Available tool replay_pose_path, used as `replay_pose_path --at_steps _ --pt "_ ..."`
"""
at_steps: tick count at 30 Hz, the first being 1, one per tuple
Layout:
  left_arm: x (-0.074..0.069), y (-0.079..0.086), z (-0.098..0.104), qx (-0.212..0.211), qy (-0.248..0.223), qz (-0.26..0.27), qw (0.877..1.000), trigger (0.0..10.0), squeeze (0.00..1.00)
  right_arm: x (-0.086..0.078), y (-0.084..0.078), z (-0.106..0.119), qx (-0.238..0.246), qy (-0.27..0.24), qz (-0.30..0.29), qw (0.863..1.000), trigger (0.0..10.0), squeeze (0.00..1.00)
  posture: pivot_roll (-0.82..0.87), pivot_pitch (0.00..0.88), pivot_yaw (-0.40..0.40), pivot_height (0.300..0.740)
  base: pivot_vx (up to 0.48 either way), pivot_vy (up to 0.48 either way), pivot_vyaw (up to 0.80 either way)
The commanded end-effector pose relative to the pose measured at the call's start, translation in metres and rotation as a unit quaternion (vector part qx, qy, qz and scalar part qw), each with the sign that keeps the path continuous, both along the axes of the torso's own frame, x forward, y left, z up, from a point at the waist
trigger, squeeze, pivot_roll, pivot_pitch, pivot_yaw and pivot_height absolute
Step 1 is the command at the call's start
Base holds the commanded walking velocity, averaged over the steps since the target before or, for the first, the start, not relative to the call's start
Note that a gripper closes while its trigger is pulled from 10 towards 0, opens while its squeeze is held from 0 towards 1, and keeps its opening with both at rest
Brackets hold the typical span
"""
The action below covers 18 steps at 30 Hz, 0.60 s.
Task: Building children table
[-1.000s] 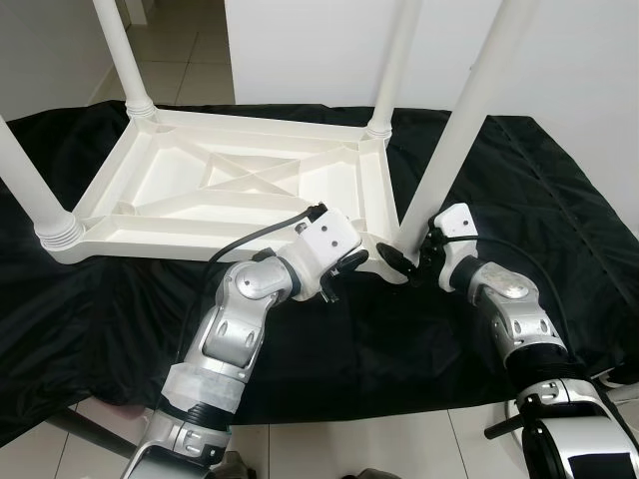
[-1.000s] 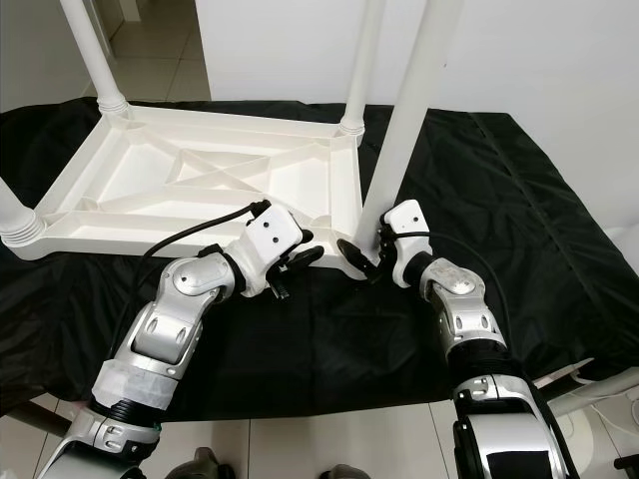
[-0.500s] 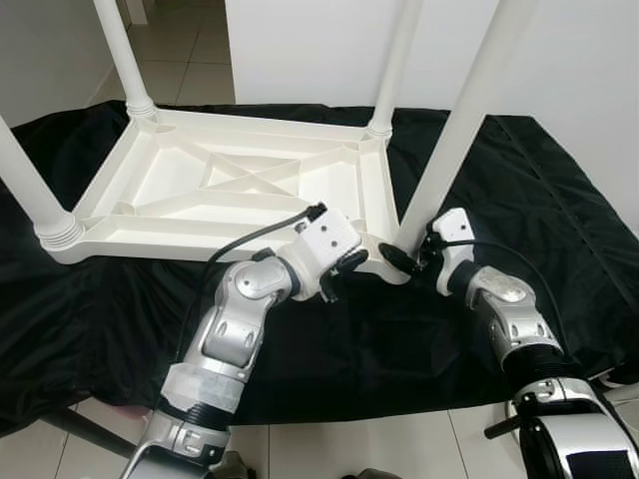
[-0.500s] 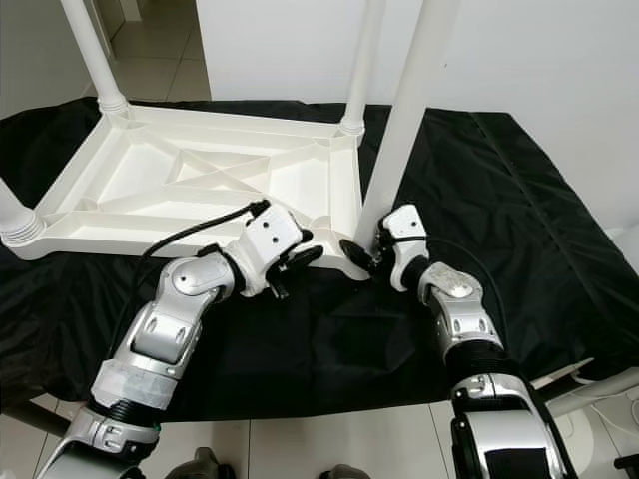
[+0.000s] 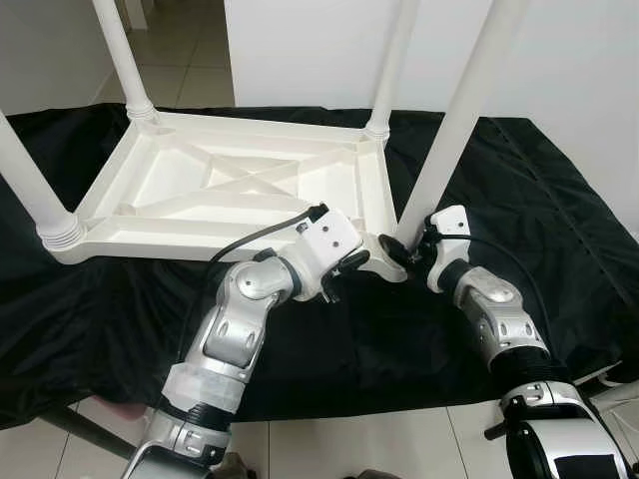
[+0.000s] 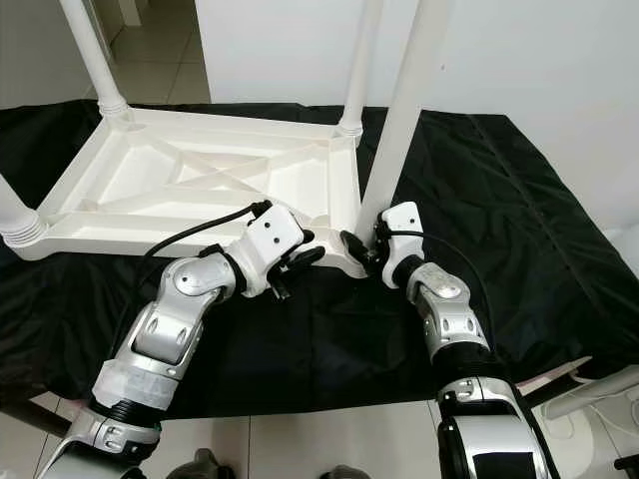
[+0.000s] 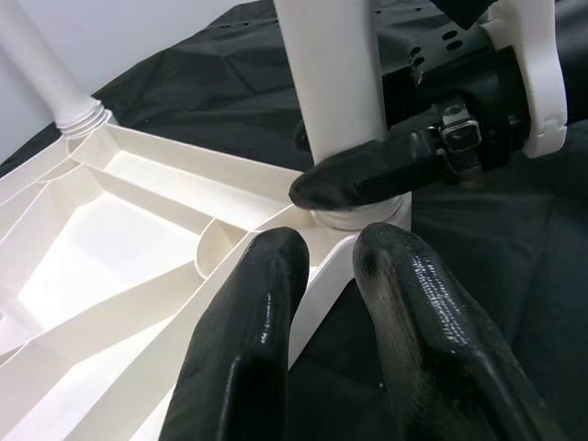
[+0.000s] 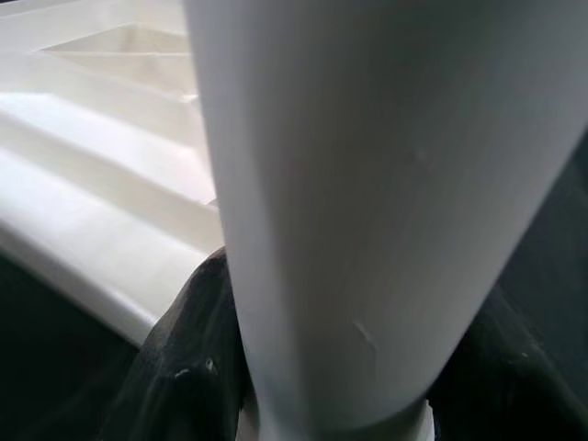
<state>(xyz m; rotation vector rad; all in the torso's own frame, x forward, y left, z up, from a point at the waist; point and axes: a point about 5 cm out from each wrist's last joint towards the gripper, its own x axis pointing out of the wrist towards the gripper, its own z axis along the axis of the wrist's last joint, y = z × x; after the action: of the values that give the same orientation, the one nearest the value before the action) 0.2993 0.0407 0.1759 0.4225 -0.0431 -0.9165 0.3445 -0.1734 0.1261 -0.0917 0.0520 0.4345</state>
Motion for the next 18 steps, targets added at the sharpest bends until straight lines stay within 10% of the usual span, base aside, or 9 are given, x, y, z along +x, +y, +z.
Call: replay_pose_path --at_steps 1,18 --pt "0.004 0.002 0.003 -0.014 -0.026 0.063 0.998 10.0 0.0 -0.005 -0.003 -0.014 0.001 0.036 -0.059 0.998 10.0 0.0 -0.06 0.0 -0.026 0.74 0.0 0.0 0.0" --pt "0.005 0.0 0.003 -0.018 -0.025 0.063 0.998 10.0 0.0 -0.024 0.051 -0.008 0.062 0.035 -0.237 0.969 10.0 0.0 -0.07 0.0 -0.028 0.74 0.0 0.0 0.0"
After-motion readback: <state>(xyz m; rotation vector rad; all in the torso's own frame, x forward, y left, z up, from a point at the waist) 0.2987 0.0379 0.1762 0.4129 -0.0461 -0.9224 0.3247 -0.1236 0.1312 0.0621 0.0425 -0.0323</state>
